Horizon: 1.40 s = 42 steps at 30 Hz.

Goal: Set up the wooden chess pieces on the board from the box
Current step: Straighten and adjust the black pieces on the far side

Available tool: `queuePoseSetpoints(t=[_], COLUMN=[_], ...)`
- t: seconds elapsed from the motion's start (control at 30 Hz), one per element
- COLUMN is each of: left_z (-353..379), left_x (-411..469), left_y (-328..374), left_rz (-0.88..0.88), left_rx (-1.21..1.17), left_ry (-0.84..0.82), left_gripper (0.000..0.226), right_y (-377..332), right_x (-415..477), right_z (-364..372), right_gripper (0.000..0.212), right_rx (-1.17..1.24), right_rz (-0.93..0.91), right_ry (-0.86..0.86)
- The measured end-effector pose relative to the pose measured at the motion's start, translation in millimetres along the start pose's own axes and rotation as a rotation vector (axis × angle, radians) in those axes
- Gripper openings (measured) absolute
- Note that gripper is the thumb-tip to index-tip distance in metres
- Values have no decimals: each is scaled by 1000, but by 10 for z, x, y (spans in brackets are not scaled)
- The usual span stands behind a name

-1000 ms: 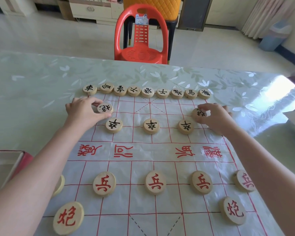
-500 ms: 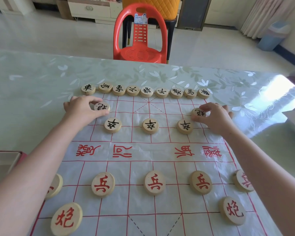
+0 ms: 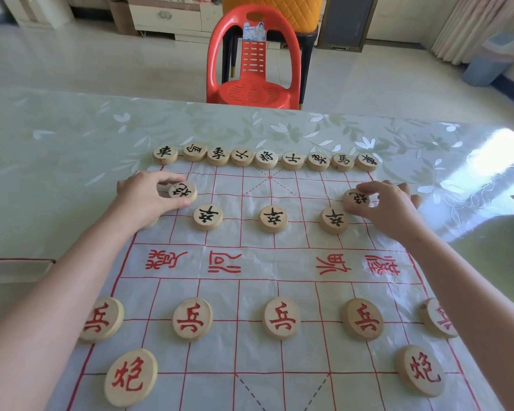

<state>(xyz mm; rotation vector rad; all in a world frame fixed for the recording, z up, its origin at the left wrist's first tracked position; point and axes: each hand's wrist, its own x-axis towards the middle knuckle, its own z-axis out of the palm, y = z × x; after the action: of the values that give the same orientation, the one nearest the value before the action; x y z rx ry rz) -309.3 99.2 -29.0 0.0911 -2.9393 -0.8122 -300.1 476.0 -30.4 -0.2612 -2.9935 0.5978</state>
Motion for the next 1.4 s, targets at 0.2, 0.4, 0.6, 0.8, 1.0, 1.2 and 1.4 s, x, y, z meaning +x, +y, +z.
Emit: queuePoseSetpoints(t=[0.2,0.4,0.6,0.8,1.0,1.2,1.4], left_z=[21,27,40,83,91,109,102], left_x=[-6,-26,-62,-81,-69,-48,-65], left_y=[-1,-11,17,35,13,-26,-10], left_rz=[-5,-24,-39,-48,-40,-33,-44], left_rx=[-3,3,-58,-87,-100,-128,-127], left_ry=[21,50,95,148,161,162,155], left_gripper=[44,45,44,40,40,41,41], right_y=[-11,-18,-26,-7,4,-3,-23], right_x=[7,4,-18,-45,-49,-62,-73], right_z=[14,18,30,3,25,21,0], right_gripper=[54,54,53,50,51,50,54], right_rx=[-10,-18,-2,21,-2,7,-4], right_rz=[5,4,-4,-9,-11,-16,4], right_ry=[6,18,26,40,66,53,33])
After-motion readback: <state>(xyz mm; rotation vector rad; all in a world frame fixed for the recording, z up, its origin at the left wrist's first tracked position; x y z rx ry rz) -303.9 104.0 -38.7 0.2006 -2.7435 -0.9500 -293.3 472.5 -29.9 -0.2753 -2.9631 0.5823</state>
